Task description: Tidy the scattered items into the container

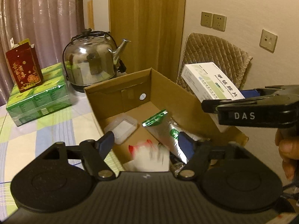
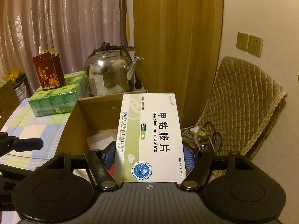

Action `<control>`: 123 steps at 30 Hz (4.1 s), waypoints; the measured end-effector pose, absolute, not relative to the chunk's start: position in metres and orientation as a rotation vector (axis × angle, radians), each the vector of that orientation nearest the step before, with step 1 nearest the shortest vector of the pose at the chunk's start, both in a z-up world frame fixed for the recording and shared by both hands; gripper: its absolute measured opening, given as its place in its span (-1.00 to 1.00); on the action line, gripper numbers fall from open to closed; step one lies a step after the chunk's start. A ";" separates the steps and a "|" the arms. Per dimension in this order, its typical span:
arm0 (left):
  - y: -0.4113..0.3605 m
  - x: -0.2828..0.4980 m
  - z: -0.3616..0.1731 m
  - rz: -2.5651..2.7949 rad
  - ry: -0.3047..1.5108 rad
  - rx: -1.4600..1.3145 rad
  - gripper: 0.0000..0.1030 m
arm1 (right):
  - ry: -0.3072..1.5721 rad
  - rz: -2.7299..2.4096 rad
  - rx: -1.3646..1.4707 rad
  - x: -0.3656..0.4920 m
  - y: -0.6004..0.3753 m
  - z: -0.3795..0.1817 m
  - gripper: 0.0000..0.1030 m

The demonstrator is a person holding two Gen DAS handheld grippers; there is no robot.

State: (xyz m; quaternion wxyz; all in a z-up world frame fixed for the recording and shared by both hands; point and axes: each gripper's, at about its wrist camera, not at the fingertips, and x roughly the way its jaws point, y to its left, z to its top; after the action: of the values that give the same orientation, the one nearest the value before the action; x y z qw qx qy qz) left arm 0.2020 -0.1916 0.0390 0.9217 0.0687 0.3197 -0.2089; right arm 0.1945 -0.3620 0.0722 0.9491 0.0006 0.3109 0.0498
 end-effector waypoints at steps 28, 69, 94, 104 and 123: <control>-0.127 0.169 0.034 -0.326 0.689 0.118 0.57 | 0.716 0.206 -0.042 0.205 -0.317 0.048 0.32; -0.119 0.117 0.052 -0.277 0.655 0.091 0.98 | 0.703 0.181 0.037 0.126 -0.333 0.081 0.96; -0.101 0.043 0.081 -0.190 0.698 -0.025 0.98 | 0.698 0.157 0.016 0.047 -0.330 0.116 0.96; -0.106 0.038 0.084 -0.156 0.712 -0.022 0.98 | 0.709 0.152 0.013 0.032 -0.333 0.120 0.96; -0.109 0.042 0.083 -0.142 0.720 -0.022 0.99 | 0.708 0.159 0.006 0.029 -0.331 0.122 0.96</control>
State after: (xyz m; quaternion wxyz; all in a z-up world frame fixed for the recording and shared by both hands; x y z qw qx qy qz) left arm 0.0422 -0.1094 0.0831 0.9334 -0.0108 0.3518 -0.0693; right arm 0.0292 -0.3311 0.1223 0.9348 0.0028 0.3465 0.0777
